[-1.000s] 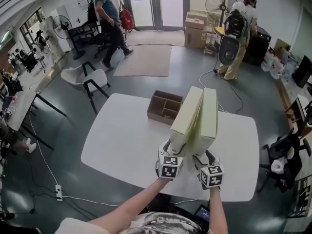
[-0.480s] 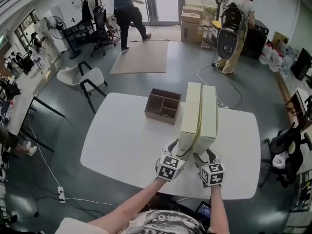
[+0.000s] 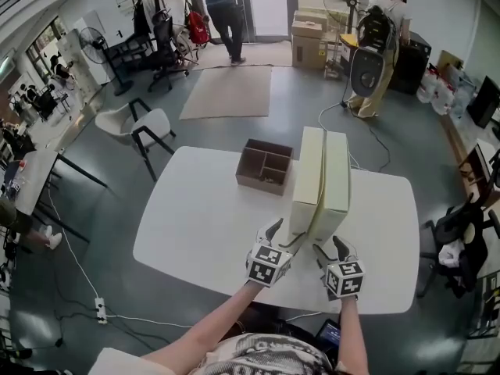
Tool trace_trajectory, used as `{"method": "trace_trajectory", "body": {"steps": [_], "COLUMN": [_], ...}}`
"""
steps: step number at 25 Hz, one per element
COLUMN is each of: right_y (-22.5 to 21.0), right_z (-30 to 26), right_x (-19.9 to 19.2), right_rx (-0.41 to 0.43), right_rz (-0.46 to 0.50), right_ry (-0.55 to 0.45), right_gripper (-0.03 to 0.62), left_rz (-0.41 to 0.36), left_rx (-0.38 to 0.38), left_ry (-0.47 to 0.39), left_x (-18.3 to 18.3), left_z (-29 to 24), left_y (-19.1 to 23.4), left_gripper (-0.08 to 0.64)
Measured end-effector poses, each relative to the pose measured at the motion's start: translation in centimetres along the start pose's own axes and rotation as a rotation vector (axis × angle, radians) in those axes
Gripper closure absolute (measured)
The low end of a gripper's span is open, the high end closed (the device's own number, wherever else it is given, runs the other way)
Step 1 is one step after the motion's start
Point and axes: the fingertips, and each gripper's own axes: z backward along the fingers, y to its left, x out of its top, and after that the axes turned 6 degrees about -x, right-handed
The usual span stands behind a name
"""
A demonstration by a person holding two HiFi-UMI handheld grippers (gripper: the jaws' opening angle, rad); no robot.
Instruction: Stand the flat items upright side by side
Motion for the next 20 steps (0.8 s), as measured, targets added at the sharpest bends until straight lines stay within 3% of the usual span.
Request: {"method": "trace_trajectory", "body": {"steps": [10, 20], "right_y": [5.2, 12.7], "right_z": [5.9, 9.2], "right_x": [-2.9, -5.7], "right_rx": [0.121, 0.304], "right_rz": [-0.016, -0.010], "right_ry": [-0.017, -0.002], "right_gripper": [0.324, 0.341], "left_rz": [0.004, 0.048], "left_rx": [-0.024, 0.038], "left_ry": [0.014, 0.031], "left_x": [-3.9, -8.8], "left_z": [7.6, 16.5], "left_y": [-3.5, -5.8], "left_gripper": [0.256, 0.281]}}
